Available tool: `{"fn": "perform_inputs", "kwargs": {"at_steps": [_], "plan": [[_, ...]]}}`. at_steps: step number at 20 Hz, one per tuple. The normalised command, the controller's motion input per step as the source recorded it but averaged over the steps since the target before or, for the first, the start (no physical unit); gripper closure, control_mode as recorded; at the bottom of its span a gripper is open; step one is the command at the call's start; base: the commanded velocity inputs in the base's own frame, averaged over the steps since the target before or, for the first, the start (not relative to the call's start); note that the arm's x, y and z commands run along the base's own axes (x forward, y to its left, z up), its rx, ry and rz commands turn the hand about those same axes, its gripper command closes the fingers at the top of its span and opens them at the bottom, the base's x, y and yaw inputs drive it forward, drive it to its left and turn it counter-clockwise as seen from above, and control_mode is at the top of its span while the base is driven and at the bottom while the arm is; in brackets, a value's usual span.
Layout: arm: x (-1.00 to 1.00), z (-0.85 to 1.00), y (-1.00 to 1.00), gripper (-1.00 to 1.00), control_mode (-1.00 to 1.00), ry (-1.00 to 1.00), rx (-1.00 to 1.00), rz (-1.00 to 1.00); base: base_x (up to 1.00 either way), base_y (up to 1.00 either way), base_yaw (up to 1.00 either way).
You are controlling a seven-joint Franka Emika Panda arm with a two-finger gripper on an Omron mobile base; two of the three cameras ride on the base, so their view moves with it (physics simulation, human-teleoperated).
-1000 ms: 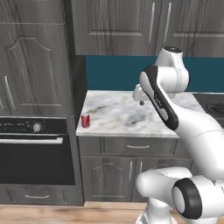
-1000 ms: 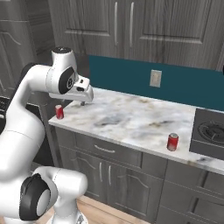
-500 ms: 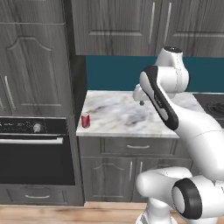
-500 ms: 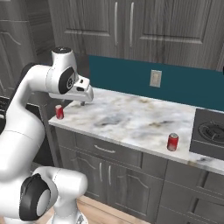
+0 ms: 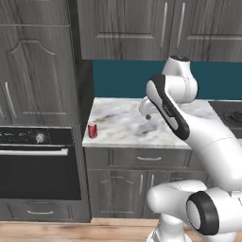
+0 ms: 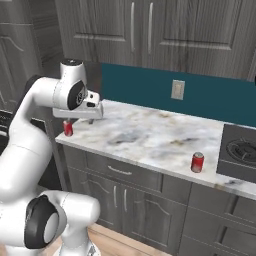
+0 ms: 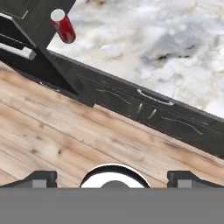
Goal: Four empty soda cans are scattered around the kitchen. Gather all the cans and cluster them next to the stove for recycling.
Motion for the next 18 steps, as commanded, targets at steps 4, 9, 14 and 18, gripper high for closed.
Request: {"fn": "perform_inputs", "kwargs": {"at_steps": [4,9,14,18], "plan": [[0.18,-0.25,0.13,-1.0,-1.0,0.08,0.0,0.22,0.0,0.0,0.0],[0.18,-0.23,0.11,-1.0,-1.0,0.05,0.0,0.25,0.0,0.0,0.0],[0.11,-0.24,0.19,-1.0,-1.0,0.02,-0.01,0.29,0.0,0.0,0.0],[0.03,-0.3,0.2,-1.0,-1.0,0.0,-0.06,0.3,0.0,0.0,0.0]]}}
